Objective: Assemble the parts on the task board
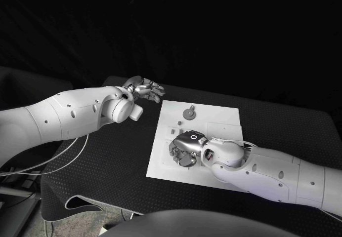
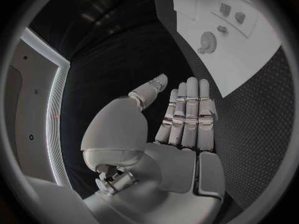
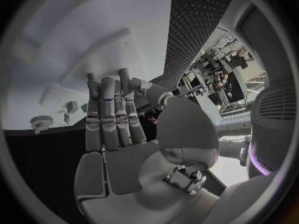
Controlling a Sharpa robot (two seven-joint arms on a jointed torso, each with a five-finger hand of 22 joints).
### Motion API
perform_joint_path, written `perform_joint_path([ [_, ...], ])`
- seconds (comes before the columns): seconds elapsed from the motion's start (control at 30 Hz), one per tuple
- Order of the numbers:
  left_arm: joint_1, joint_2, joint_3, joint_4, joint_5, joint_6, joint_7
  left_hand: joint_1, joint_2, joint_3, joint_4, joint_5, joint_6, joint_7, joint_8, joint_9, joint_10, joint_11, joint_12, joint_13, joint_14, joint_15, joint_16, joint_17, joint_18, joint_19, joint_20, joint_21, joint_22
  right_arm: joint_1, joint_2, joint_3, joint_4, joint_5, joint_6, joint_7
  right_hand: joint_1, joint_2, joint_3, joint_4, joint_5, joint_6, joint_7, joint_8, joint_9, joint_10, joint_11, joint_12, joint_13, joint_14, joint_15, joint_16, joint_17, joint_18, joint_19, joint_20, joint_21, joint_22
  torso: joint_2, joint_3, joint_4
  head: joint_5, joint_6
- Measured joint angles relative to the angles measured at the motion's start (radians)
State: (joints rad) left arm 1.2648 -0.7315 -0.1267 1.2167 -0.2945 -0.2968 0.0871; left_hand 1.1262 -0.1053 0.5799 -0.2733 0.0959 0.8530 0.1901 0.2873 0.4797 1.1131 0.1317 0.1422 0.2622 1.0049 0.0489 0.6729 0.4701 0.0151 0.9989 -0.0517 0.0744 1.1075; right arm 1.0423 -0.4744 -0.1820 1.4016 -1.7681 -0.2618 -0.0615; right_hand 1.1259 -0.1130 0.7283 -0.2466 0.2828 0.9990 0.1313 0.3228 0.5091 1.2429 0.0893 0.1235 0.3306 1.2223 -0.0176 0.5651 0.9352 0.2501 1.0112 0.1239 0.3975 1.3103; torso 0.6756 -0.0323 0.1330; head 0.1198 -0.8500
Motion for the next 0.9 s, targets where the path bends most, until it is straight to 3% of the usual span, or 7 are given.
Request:
perform_joint_path([
  [0.4,0.000,0.000,0.000,-0.001,0.000,0.001,-0.001,0.000,0.000,0.000,0.000,0.000,0.000,0.000,0.000,0.000,0.000,0.000,0.000,0.000,0.000,0.000,-0.004,0.002,0.000,0.000,0.000,0.000,0.000,-0.001,-0.002,-0.001,0.000,0.009,-0.007,0.002,-0.007,-0.016,-0.014,0.008,0.001,-0.019,0.004,-0.009,-0.004,-0.017,0.004,-0.010,-0.006,-0.007,0.002,0.004,0.000,0.010,-0.002,0.002,0.008,-0.002,0.000,0.0001,-0.0005,0.001,-0.002],
  [0.6,0.000,0.000,0.000,-0.001,0.000,0.002,-0.001,0.000,0.000,0.000,0.000,0.000,0.000,0.000,0.000,0.000,0.000,0.000,0.000,-0.001,0.000,0.000,-0.004,0.002,0.000,0.000,0.000,0.000,0.000,-0.002,-0.003,-0.002,0.000,0.020,-0.012,0.004,-0.006,-0.045,-0.025,0.019,0.001,-0.045,0.015,-0.024,-0.011,-0.041,0.013,-0.025,-0.009,-0.019,0.006,0.011,-0.003,0.021,-0.011,0.003,0.010,-0.001,0.000,0.0005,-0.0006,0.000,-0.003],
  [0.77,0.000,0.000,0.000,-0.001,0.000,0.002,-0.002,0.000,0.000,0.000,0.000,0.000,0.000,0.000,0.000,0.000,0.000,0.000,0.000,-0.001,0.000,0.000,-0.004,0.003,0.000,0.000,0.000,0.000,0.000,-0.003,-0.004,-0.003,0.001,0.029,-0.019,0.006,-0.007,-0.066,-0.032,0.033,0.001,-0.075,0.030,-0.039,-0.018,-0.073,0.026,-0.041,-0.015,-0.037,0.017,0.011,-0.007,0.021,-0.024,0.008,0.011,0.001,0.000,0.0005,-0.0006,-0.001,-0.002],
  [0.9,0.000,0.000,0.000,-0.002,0.000,0.003,-0.002,0.000,0.000,0.000,0.000,0.000,0.000,0.000,0.000,-0.001,0.000,0.000,0.000,-0.001,0.000,0.000,-0.004,0.003,0.000,0.000,0.000,0.000,-0.001,-0.003,-0.006,-0.004,0.002,0.038,-0.028,0.007,-0.006,-0.078,-0.055,0.043,0.001,-0.121,0.045,-0.060,-0.028,-0.124,0.041,-0.054,-0.025,-0.069,0.040,0.025,-0.006,0.021,-0.060,0.014,0.017,0.001,0.000,0.0005,-0.0006,-0.002,-0.002],
])
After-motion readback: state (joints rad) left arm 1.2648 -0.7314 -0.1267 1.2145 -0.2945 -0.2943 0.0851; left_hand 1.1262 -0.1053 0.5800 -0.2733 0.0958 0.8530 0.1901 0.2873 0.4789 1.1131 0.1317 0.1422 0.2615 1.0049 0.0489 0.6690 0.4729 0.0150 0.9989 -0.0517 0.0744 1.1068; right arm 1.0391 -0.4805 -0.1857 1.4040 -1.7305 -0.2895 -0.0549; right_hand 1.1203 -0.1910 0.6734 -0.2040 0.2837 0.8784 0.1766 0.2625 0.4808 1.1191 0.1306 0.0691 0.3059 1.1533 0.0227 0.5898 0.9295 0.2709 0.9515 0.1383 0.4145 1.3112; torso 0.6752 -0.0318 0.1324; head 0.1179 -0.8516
